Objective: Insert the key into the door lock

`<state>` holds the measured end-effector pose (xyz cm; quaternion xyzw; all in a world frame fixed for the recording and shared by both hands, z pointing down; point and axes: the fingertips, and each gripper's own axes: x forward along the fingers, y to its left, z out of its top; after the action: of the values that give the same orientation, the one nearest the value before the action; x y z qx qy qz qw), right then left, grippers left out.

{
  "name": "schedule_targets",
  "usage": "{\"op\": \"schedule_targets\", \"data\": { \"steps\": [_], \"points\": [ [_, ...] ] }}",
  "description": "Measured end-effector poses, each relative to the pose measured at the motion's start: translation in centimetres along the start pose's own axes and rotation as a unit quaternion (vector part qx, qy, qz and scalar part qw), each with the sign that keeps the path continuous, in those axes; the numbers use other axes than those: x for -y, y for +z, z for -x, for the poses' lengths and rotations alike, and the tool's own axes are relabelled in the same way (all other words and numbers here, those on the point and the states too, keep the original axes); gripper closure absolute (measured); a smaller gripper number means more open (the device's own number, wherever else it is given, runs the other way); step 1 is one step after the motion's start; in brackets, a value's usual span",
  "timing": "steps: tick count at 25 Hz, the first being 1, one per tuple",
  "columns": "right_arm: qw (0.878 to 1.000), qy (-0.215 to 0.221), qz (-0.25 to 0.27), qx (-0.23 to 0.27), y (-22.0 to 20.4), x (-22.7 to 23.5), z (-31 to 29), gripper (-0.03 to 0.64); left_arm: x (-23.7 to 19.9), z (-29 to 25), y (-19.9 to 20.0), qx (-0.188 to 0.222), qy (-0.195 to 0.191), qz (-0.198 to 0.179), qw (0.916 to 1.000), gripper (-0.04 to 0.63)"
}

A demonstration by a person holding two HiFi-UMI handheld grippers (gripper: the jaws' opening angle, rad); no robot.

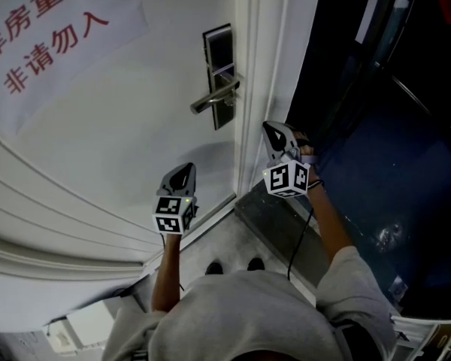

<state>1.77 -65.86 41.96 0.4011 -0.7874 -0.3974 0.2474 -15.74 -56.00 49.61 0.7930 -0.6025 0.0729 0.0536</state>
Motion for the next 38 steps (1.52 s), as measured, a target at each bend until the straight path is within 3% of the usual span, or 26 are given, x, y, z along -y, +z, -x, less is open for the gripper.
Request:
{"op": "schedule_targets", "data": {
  "steps": [6,11,15,26,38],
  "points": [
    [0.987,-0.015,-0.155,-0.042,-4.2,0.4,2.8,0.594,1.6,-1.5,0.2,0.001,-0.025,-0.002,0.9997,0.578],
    [0.957,-0.051,-0.277,-0.065,-7.5,0.4,6.2,0.594,2.7,-2.8,0.4,0.001,-0.045,-0.005,0.999,0.578],
    [0.935,-0.086,-0.335,-0.081,-9.5,0.2,9.3,0.594,3.7,-3.7,0.6,0.003,-0.06,-0.006,0.9982,0.578],
    [0.903,-0.136,-0.384,-0.134,-12.9,-2.0,16.2,0.594,6.0,-5.1,-0.1,0.0,-0.088,-0.003,0.9961,0.578],
    [0.899,-0.151,-0.389,-0.136,-13.4,-1.3,17.0,0.595,7.4,-5.2,-0.8,-0.01,-0.101,-0.004,0.9948,0.578]
  ]
}}
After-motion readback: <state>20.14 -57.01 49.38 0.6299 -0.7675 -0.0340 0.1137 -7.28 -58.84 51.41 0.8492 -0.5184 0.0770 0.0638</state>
